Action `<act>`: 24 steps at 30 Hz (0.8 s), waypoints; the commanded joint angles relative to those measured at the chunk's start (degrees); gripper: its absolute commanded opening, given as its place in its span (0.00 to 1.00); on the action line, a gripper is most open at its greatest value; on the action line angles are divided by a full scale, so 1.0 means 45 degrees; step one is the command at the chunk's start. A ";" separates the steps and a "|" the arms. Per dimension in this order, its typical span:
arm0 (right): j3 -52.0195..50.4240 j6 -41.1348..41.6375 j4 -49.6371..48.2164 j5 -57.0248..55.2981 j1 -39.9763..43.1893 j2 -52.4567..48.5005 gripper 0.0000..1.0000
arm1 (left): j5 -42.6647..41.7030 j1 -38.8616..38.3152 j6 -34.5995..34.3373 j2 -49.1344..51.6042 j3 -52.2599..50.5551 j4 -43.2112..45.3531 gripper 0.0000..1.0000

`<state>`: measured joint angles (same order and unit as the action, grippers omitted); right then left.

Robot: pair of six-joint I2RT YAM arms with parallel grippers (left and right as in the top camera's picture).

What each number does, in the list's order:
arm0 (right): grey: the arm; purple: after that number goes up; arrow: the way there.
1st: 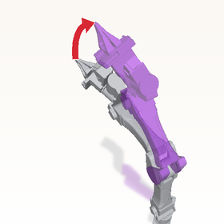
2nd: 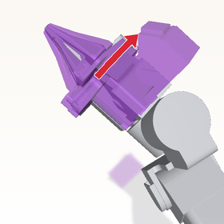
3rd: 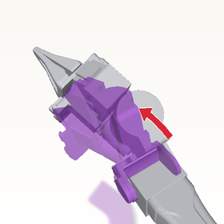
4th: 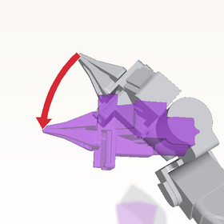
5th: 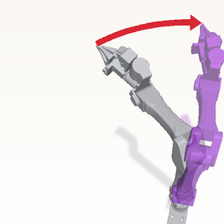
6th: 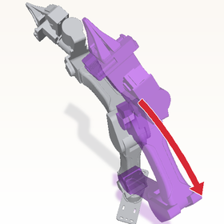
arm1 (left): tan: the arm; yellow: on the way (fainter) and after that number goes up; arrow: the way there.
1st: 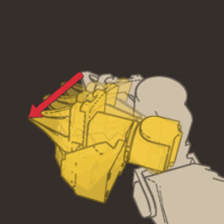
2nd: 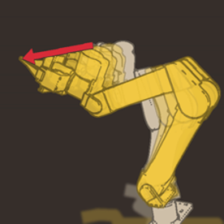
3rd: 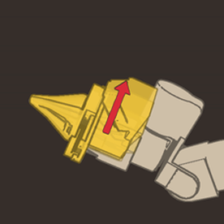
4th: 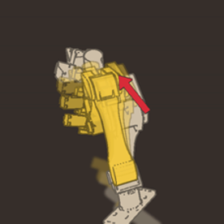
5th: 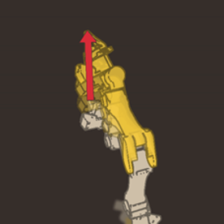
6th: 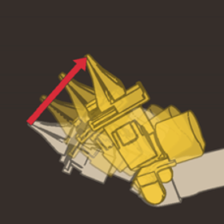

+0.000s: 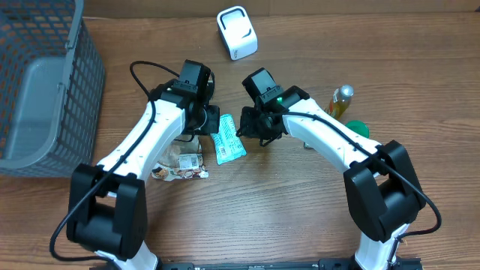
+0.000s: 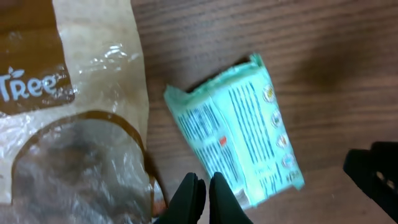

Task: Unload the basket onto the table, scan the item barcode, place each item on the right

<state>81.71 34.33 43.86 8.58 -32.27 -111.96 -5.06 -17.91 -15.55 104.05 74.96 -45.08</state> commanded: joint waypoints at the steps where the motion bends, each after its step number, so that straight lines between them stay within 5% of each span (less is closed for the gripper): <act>1: -0.0238 0.0044 -0.0257 -0.0287 0.0345 0.0136 0.17 | 0.0423 -0.0029 -0.0602 0.0991 -0.0165 0.0253 0.04; 9: -0.0243 0.0039 0.0112 -0.0277 0.0826 0.0136 0.15 | -0.0403 -0.0029 -0.0612 0.2370 -0.0160 0.0554 0.04; 17: -0.0243 0.0044 0.1185 -0.0267 0.0869 0.0136 0.25 | -0.3575 -0.0053 -0.0442 0.2365 -0.0151 0.0525 0.04; 24: -0.0243 0.0039 0.1015 -0.0432 0.0947 0.0136 0.34 | -0.3682 -0.0102 0.0078 0.2351 0.0053 0.0476 0.04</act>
<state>80.97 34.52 49.25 7.86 -28.49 -111.96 -18.87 -17.93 -17.12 113.60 74.91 -42.74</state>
